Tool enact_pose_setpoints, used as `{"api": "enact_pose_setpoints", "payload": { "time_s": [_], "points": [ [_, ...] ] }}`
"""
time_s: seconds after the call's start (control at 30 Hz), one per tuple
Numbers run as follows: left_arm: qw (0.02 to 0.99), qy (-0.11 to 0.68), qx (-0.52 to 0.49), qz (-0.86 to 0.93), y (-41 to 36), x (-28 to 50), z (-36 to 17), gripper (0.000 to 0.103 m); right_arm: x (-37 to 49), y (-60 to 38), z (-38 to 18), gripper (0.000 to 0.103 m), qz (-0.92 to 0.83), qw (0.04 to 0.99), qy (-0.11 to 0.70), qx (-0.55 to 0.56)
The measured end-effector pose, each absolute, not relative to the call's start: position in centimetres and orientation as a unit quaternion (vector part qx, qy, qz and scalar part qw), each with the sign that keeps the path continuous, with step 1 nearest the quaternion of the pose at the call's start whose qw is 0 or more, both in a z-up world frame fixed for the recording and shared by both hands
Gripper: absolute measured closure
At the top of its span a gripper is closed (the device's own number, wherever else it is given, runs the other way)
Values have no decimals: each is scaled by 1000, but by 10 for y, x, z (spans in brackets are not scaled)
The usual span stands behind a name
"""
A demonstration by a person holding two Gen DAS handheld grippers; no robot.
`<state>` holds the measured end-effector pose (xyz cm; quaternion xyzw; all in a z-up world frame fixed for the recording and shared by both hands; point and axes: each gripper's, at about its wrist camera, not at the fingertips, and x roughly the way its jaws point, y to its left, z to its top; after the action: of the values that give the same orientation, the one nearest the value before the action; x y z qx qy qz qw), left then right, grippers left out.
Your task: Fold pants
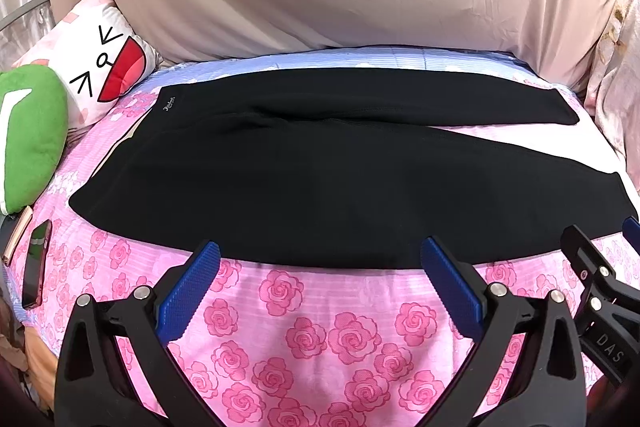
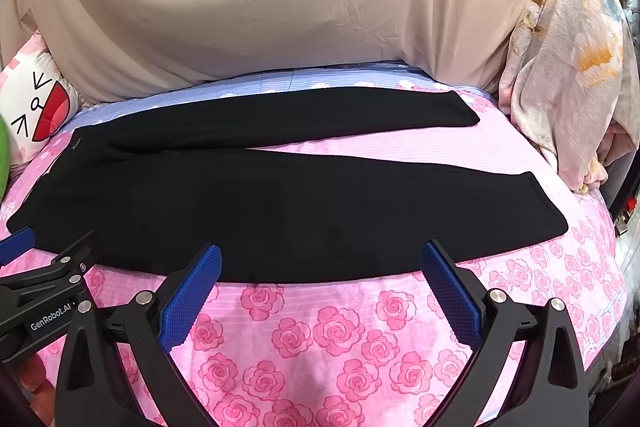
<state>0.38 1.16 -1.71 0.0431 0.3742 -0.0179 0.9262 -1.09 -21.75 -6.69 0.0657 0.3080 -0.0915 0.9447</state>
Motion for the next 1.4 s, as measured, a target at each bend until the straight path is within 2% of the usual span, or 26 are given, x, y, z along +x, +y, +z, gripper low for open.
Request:
{"api": "enact_pose_setpoints", "payload": {
  "time_s": [1.4],
  "points": [
    [922, 383, 48, -19, 6, 9, -21, 5, -3, -214, -69, 5, -89, 942, 318, 65]
  ]
}}
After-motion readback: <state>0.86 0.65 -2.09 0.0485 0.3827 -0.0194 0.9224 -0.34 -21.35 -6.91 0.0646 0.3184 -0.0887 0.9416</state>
